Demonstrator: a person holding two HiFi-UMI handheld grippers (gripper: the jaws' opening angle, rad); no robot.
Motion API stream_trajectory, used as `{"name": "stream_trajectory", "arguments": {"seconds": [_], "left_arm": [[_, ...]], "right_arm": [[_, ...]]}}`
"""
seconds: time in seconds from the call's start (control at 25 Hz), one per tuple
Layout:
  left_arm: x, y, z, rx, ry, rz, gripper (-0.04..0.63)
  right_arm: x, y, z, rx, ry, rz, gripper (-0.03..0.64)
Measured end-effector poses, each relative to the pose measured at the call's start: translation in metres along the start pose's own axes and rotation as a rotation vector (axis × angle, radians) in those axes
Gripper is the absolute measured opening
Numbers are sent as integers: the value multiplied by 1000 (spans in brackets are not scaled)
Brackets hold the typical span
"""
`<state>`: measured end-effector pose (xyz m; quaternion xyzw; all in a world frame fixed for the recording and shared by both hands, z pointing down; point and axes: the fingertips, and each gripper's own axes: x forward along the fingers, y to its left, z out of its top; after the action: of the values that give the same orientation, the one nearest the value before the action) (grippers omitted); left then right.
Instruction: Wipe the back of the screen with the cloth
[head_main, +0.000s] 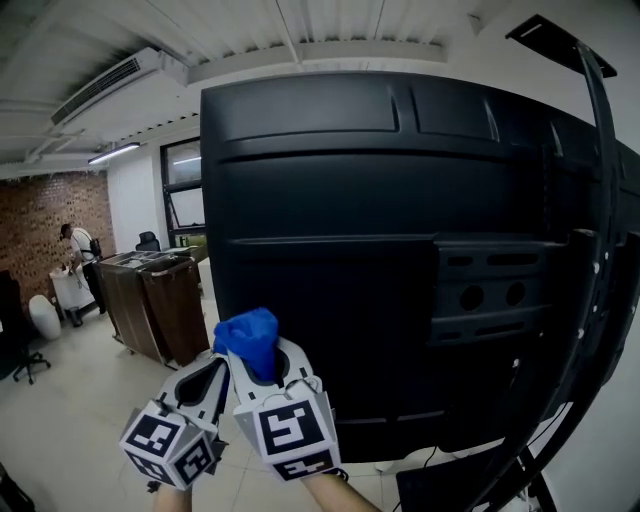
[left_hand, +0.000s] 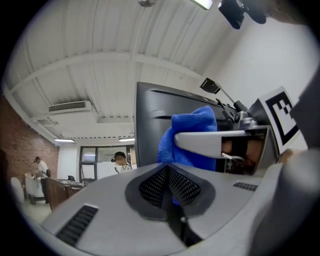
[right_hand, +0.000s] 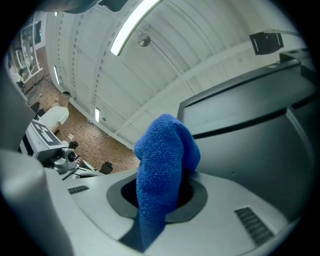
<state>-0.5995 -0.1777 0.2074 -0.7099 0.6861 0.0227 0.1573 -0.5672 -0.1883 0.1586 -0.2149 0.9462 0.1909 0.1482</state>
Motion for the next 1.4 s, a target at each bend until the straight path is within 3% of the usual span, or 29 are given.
{"name": "stream_trajectory", "arguments": {"seconds": [0.28,0.6,0.88,1.4], "left_arm": [[-9,4,-32,11,60,28,8],[5,-21,-43,-15,77,-11,8],[30,-75,-38,-28,62,-107,8],[85,-194,-27,-147,24,-329,8]], "right_arm": [[25,24,-44,42,75,58,61],[5,5,-54,25,105,33,63],[-47,-47,-42,-15,91,-68,63],[-183,-180,-40,-64,159,-364,63]]}}
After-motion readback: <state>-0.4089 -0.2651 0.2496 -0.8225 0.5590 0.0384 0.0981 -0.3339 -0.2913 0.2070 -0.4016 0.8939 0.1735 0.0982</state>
